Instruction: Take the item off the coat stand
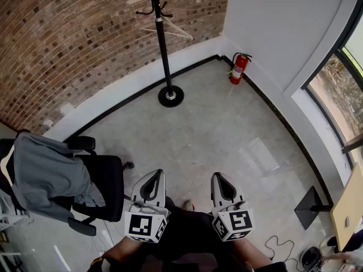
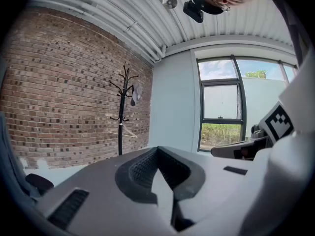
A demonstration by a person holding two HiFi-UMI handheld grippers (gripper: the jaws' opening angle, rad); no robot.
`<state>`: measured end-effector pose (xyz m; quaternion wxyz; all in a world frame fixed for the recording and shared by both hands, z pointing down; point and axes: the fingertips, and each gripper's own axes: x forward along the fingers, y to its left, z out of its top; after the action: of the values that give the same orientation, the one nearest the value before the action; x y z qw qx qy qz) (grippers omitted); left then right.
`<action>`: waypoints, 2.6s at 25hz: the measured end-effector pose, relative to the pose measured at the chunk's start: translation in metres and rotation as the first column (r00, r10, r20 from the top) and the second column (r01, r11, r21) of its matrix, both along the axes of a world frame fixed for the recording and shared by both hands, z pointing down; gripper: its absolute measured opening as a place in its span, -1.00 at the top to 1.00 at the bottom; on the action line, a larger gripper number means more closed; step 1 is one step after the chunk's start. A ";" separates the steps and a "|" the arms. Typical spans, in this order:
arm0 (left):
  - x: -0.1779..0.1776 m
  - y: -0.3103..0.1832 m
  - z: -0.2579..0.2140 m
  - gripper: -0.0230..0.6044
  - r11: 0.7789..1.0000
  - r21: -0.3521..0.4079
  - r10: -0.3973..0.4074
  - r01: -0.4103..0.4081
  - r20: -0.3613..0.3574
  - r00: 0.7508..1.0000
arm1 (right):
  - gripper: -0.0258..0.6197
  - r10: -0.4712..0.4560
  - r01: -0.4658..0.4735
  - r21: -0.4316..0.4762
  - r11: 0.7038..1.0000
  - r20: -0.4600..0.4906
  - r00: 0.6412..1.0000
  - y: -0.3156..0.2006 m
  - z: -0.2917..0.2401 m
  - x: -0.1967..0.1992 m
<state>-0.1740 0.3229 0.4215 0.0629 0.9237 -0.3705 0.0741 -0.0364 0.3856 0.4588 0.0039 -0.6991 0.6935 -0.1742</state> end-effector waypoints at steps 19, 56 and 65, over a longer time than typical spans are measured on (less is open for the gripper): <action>0.102 -0.155 0.004 0.85 0.996 -0.009 0.086 -0.087 -0.039 0.996 | 0.88 0.090 -0.094 -0.046 0.994 -0.098 0.991 -0.125 0.006 0.090; 0.119 -0.549 -0.047 0.85 0.936 0.080 -0.340 0.343 -0.051 0.939 | 0.50 -0.034 0.175 0.373 0.911 -0.356 0.934 -0.676 -0.173 0.183; 0.151 -0.572 -0.047 0.85 0.886 0.112 -0.455 0.450 0.017 0.890 | 0.36 -0.014 0.199 0.548 0.813 -0.322 0.947 -0.746 -0.208 0.196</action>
<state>-0.0234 -0.2490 0.3746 0.0217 0.8122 -0.5802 0.0573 0.1601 -0.3609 0.2511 0.0977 -0.6430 0.7442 0.1519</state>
